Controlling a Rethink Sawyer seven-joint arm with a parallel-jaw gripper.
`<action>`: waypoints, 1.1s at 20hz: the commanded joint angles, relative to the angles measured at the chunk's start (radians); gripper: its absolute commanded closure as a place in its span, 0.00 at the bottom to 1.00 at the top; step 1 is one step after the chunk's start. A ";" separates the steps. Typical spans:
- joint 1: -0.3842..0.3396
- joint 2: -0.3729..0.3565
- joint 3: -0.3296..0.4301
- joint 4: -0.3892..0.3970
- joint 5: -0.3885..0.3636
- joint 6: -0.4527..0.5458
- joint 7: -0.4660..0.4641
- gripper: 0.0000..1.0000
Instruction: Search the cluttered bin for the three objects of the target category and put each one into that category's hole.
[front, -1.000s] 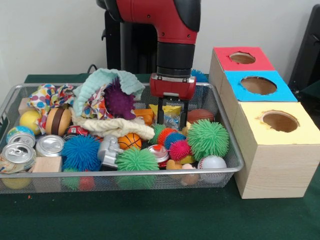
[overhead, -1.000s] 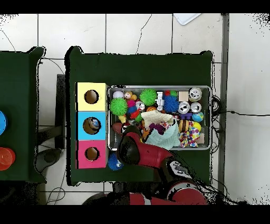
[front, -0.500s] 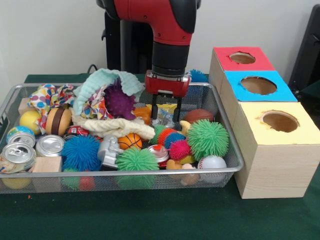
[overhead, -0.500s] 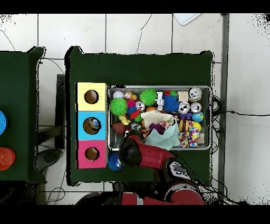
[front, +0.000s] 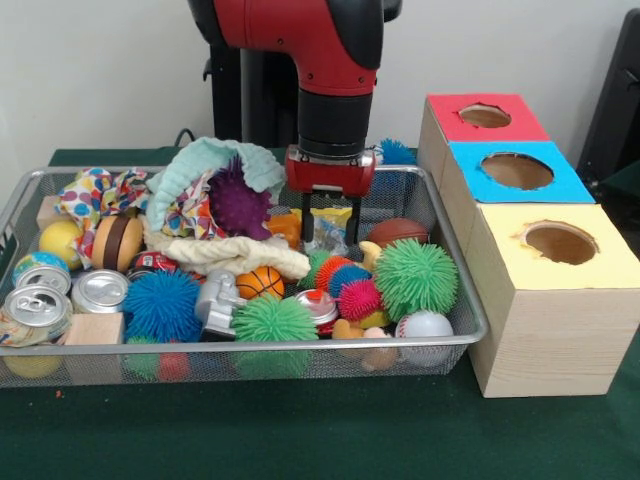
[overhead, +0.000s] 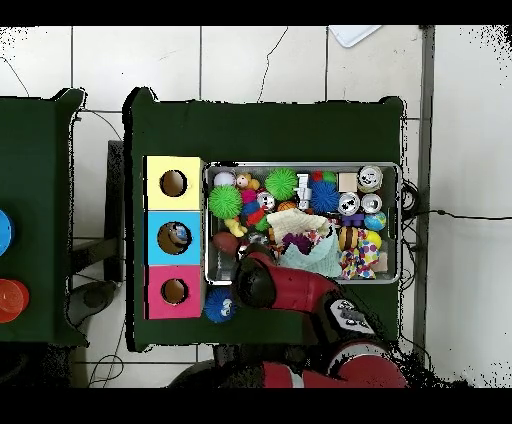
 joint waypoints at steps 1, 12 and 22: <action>-0.073 0.190 0.112 -0.036 -0.108 0.077 -0.003 0.00; -0.042 0.282 0.091 -0.155 -0.135 0.175 0.001 0.00; -0.013 0.270 0.069 -0.177 -0.128 0.276 -0.014 1.00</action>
